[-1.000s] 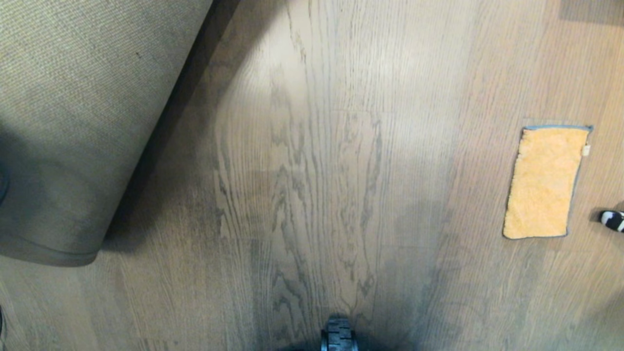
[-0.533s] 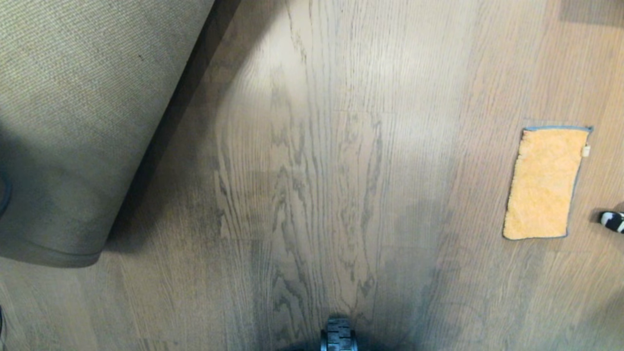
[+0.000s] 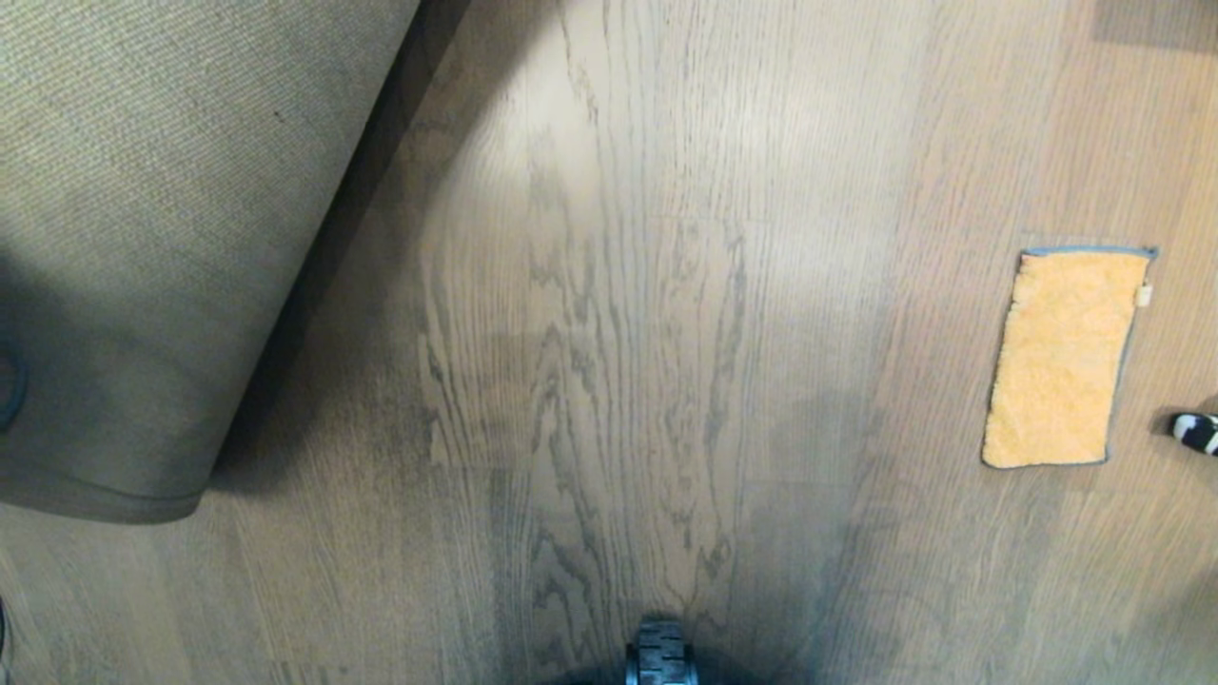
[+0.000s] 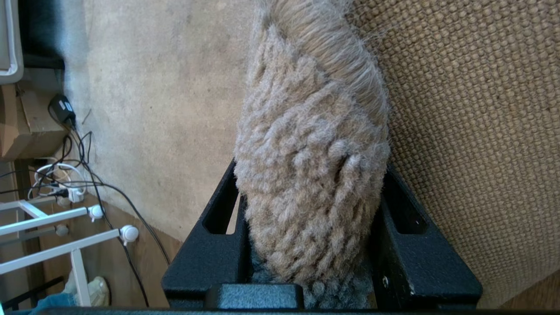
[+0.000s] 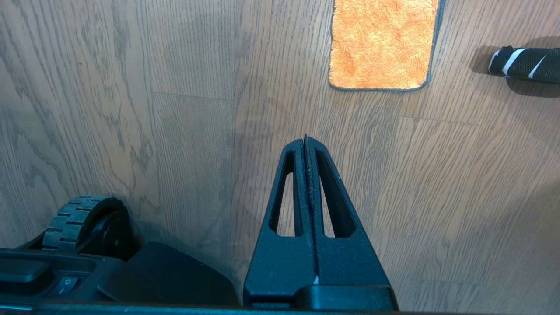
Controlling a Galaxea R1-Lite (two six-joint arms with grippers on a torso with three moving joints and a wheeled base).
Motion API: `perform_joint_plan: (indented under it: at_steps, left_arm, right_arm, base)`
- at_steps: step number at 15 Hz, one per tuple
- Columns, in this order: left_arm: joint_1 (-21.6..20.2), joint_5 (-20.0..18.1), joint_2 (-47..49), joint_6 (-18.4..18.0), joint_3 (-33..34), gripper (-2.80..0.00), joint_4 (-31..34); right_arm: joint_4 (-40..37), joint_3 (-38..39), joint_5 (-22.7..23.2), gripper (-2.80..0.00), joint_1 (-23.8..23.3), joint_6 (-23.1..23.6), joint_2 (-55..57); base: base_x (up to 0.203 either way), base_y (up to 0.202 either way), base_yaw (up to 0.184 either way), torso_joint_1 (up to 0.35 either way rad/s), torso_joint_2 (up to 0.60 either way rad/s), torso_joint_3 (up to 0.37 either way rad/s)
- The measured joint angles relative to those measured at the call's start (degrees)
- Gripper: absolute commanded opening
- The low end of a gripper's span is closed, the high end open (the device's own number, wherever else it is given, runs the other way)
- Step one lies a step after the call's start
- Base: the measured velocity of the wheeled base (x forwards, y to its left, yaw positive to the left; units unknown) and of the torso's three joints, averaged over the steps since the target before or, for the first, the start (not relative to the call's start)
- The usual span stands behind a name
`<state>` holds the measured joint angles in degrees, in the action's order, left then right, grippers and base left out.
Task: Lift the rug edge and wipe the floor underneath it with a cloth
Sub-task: Pick up the rag
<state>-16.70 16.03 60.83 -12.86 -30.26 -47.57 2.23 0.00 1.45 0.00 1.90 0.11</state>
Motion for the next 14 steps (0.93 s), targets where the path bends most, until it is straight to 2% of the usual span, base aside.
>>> perform_joint_plan:
  at_steps: [10,14]
  left_arm:
    - [1.6,0.2,0.3,-0.1,2.6,-2.8,0.9]
    - [2.6,0.3,1.8,-0.1,2.5,-2.8,0.5]
  right_arm:
    - [-0.2,0.0,0.0,-2.8,-0.1,1.2,0.0]
    - [-1.0,0.0,0.3,-2.8,-0.1,5.7,2.2]
  base:
    - [0.0,0.0,0.0,0.0,0.0,0.0]
    - [0.0,0.0,0.0,0.0,0.0,0.0]
